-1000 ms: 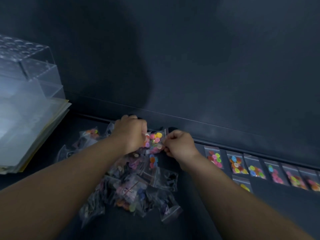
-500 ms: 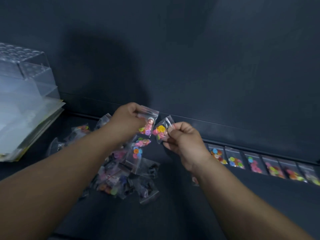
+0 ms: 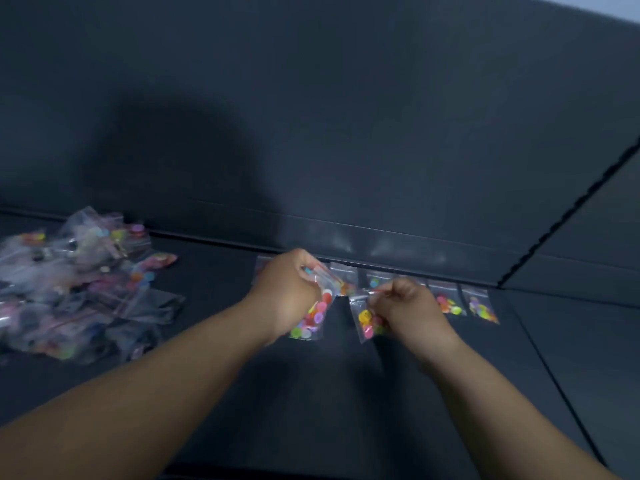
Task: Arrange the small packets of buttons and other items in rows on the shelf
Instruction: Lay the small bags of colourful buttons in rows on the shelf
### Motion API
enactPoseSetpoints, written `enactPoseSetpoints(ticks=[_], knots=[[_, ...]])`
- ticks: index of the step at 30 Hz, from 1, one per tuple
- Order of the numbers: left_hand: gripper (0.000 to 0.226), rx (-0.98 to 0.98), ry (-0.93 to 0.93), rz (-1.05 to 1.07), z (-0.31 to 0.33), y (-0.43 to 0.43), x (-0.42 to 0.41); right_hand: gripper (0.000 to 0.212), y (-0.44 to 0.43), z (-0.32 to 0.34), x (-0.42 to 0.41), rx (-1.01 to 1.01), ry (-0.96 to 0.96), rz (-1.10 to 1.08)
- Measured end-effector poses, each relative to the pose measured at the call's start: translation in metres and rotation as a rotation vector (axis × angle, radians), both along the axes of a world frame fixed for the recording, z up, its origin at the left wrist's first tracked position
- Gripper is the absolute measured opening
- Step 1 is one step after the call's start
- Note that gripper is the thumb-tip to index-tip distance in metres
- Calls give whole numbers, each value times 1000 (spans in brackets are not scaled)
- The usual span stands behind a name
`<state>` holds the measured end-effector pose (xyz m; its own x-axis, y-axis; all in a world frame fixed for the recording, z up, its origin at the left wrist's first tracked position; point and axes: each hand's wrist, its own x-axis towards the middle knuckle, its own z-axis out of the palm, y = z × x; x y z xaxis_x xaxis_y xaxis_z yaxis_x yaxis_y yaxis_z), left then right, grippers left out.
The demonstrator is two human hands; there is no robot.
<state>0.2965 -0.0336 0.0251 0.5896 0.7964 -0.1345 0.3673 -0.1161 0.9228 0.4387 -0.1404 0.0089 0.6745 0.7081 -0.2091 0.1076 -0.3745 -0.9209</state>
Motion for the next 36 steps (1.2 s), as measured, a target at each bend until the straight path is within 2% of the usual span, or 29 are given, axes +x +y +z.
enactPoseSetpoints(ticks=[7,10,12,15,18,21,24,28,32,36], knots=[[34,159,177,-64,-28,-43,35,16,-27,-25,25,-170,-294,73],[54,482,314,-123,-34,-50,34,39,-46,-24,28,-241,-600,135],[54,673,332,-197,-37,-54,29,35,-59,-26,28,-193,-751,215],[39,873,384,-394,-47,-57,21,27,-73,-38,28,-176,-879,387],[32,863,462,-533,-50,-60,17,33,-78,-49,27,-205,-907,428],[38,840,520,-593,-50,-60,17,33,-77,-53,24,-230,-934,383],[47,863,572,-598,-45,-59,17,30,-75,-53,22,-219,-955,341],[53,865,579,-606,-46,-59,11,38,-69,-51,22,-226,-988,437],[54,845,599,-633,-50,-57,8,38,-66,-54,24,-247,-973,486],[54,837,619,-600,-50,-59,8,34,-63,-56,21,-273,-991,445]])
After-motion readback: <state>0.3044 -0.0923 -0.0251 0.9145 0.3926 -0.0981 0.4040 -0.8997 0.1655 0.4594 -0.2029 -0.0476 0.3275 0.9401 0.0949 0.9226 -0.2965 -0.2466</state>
